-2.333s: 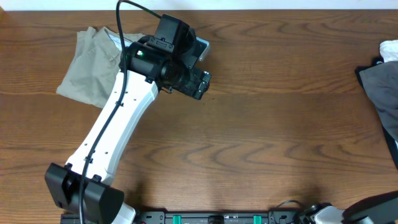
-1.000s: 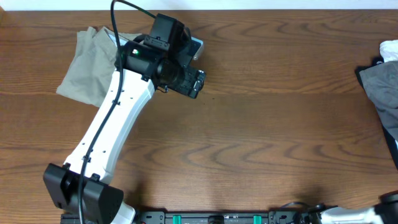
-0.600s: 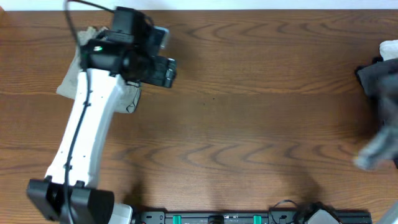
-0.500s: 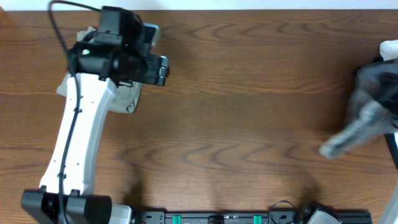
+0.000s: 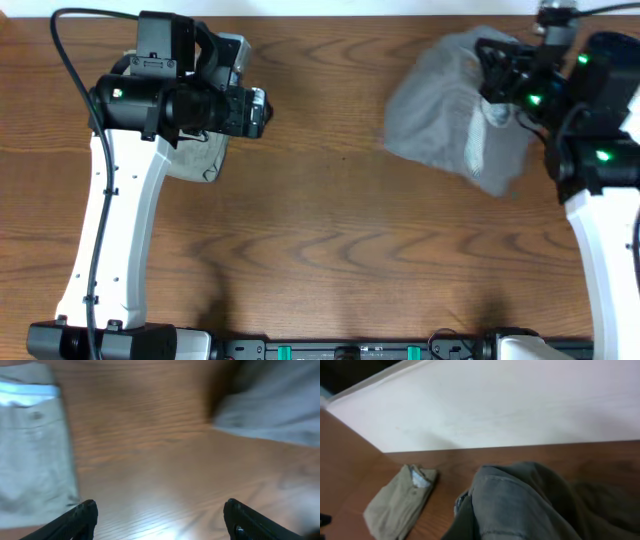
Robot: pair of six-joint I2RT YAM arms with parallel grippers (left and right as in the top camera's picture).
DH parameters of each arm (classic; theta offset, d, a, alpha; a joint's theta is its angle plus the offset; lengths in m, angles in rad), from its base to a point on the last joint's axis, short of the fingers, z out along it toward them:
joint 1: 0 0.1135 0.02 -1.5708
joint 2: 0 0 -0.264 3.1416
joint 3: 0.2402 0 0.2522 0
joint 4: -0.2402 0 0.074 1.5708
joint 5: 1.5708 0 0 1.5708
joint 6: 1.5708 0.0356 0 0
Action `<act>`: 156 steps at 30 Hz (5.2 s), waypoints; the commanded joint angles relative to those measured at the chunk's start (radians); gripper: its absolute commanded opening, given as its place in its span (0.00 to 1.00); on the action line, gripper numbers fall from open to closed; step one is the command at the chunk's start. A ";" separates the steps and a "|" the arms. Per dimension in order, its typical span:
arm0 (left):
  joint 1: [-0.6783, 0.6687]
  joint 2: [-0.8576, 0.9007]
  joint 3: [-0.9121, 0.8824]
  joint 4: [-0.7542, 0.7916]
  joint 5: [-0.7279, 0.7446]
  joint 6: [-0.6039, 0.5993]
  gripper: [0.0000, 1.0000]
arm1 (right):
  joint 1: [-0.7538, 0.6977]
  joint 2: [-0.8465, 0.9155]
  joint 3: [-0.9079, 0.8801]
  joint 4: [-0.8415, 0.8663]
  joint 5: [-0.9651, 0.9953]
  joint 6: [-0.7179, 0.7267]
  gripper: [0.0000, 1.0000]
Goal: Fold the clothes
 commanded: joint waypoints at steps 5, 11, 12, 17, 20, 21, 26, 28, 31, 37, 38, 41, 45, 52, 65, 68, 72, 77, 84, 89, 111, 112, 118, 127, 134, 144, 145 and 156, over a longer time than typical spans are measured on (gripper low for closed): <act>-0.076 0.026 0.005 -0.003 0.114 -0.015 0.82 | 0.060 0.111 0.011 0.130 0.008 0.194 0.01; -0.090 0.033 0.005 -0.018 0.003 -0.015 0.82 | 0.064 0.117 0.011 0.034 0.067 0.142 0.04; -0.090 0.033 0.005 -0.019 -0.009 -0.016 0.82 | 0.063 0.117 0.011 -0.001 0.077 0.114 0.05; -0.083 0.033 0.005 -0.048 -0.160 -0.032 0.82 | -0.012 0.065 0.011 -0.202 0.236 0.035 0.01; -0.067 0.032 0.005 -0.058 -0.163 -0.032 0.82 | -0.138 -0.018 0.011 -0.329 0.496 0.035 0.01; -0.063 0.032 0.005 -0.059 -0.164 -0.031 0.82 | -0.190 -0.049 0.011 -0.343 0.541 0.034 0.01; -0.039 0.032 0.005 -0.054 -0.164 -0.031 0.82 | -0.597 -0.224 0.011 -0.336 0.634 0.013 0.01; -0.032 0.032 0.005 -0.054 -0.164 -0.031 0.82 | -0.742 -0.249 0.011 -0.340 0.603 0.014 0.02; -0.018 0.032 0.005 -0.051 -0.163 -0.032 0.82 | -0.905 -0.242 0.011 -0.351 0.321 -0.028 0.46; 0.005 0.032 0.005 -0.041 -0.163 -0.057 0.83 | -0.893 -0.143 0.011 -0.447 0.008 -0.032 0.47; 0.008 0.032 0.005 -0.040 -0.163 -0.058 0.83 | -0.873 -0.119 0.011 -0.469 0.008 -0.034 0.46; 0.014 0.033 0.005 -0.040 -0.163 -0.058 0.83 | -0.806 -0.029 0.011 -0.526 0.009 -0.064 0.39; 0.019 0.033 0.005 -0.040 -0.164 -0.058 0.83 | -0.701 0.090 0.011 -0.581 0.003 -0.094 0.38; 0.024 0.030 0.006 -0.036 -0.273 -0.058 0.84 | -0.431 0.238 0.011 -0.545 -0.003 -0.235 0.45; 0.163 -0.209 0.014 -0.037 -0.361 -0.056 0.98 | -0.194 0.024 0.011 -0.361 -0.150 -0.313 0.99; 0.169 -0.230 0.014 -0.037 -0.361 -0.057 0.98 | -0.188 -0.015 0.011 -0.371 -0.151 -0.276 0.99; 0.169 -0.231 0.014 -0.037 -0.361 -0.057 0.98 | -0.188 -0.034 0.011 -0.374 -0.154 -0.137 0.99; 0.169 -0.229 0.014 -0.037 -0.361 -0.057 0.98 | -0.188 -0.034 0.011 -0.374 -0.154 0.176 0.99; 0.169 -0.229 0.014 -0.037 -0.361 -0.057 0.98 | -0.226 -0.032 0.011 -0.393 -0.109 0.144 0.99; 0.169 -0.229 0.014 -0.037 -0.361 -0.057 0.98 | -0.276 -0.047 0.011 -0.453 -0.158 0.148 0.99; 0.169 -0.229 0.014 -0.037 -0.361 -0.057 0.98 | -0.021 -0.929 -0.579 -0.187 0.330 -0.443 0.99; 0.169 -0.229 0.014 -0.037 -0.361 -0.057 0.98 | -0.023 -0.970 -0.618 -0.187 0.330 -0.443 0.99; 0.169 -0.229 0.014 -0.037 -0.361 -0.057 0.98 | -0.027 -1.164 -0.839 -0.158 0.330 -0.415 0.99; 0.169 -0.229 0.014 -0.037 -0.361 -0.057 0.98 | -0.027 -1.342 -1.153 0.008 0.329 -0.323 0.99; 0.169 -0.229 0.014 -0.037 -0.361 -0.057 0.98 | -0.027 -1.340 -1.250 0.105 0.325 -0.312 0.99; 0.169 -0.229 0.014 -0.037 -0.361 -0.057 0.98 | -0.027 -1.339 -1.255 0.123 0.326 -0.312 0.99; 0.169 -0.229 0.014 -0.037 -0.361 -0.057 0.98 | -0.027 -1.339 -1.255 0.123 0.326 -0.312 0.99; 0.169 -0.229 0.014 -0.037 -0.361 -0.057 0.98 | -0.027 -1.339 -1.255 0.123 0.326 -0.312 0.99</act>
